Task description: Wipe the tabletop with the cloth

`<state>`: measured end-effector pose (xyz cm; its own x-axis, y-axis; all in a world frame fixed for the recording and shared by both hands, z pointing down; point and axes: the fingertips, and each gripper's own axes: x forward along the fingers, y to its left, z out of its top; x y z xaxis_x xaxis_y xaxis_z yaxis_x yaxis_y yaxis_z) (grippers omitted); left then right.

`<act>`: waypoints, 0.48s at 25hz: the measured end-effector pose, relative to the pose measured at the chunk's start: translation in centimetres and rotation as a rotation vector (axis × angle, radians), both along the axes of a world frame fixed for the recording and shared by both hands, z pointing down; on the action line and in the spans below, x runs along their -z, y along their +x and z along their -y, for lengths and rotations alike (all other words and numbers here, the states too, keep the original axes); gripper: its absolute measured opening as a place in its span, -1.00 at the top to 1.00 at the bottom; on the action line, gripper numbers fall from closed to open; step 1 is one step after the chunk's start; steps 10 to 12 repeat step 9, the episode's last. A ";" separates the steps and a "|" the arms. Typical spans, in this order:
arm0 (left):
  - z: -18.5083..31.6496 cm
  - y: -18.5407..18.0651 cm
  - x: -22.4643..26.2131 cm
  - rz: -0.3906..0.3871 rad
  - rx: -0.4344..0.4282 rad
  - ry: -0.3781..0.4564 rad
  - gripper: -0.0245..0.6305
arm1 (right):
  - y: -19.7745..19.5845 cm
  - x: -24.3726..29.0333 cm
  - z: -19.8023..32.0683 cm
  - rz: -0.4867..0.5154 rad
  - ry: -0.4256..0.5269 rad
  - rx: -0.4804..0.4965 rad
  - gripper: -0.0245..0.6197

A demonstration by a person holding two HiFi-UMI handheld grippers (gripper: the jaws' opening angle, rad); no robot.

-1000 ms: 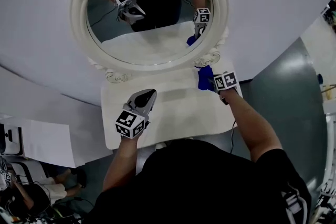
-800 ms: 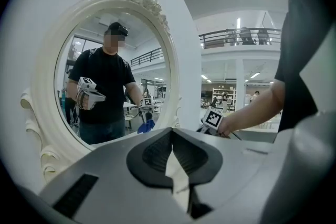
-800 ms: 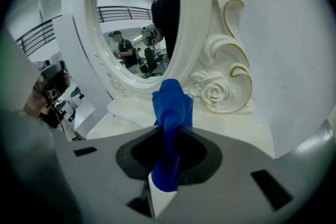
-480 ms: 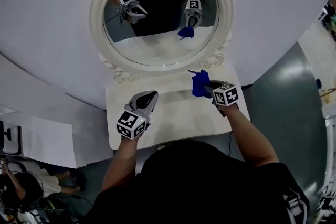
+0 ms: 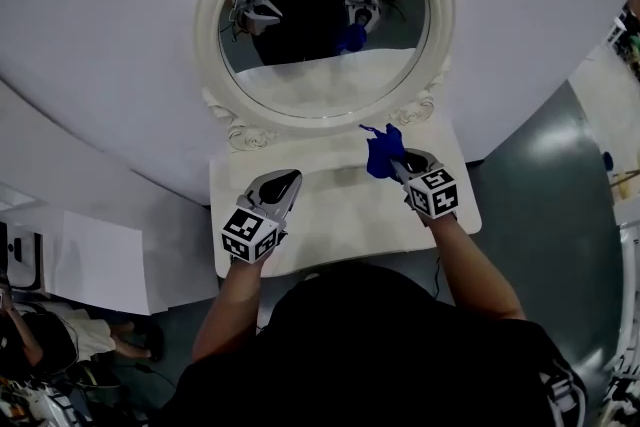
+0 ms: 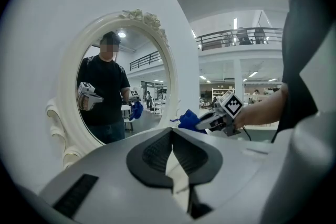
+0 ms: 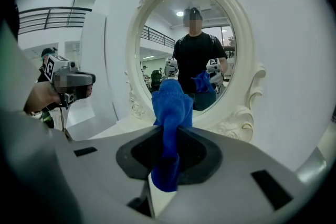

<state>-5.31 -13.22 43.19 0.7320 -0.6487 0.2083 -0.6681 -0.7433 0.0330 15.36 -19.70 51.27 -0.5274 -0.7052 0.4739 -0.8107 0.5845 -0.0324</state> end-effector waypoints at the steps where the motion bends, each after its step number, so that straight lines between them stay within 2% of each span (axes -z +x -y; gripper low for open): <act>1: -0.2 -0.1 -0.1 0.001 -0.002 -0.002 0.90 | -0.2 0.2 -0.2 -0.004 0.013 -0.003 0.74; 12: -1.8 -0.9 -0.7 0.001 -0.013 -0.014 0.90 | -1.3 0.7 -1.6 -0.005 0.045 -0.021 0.74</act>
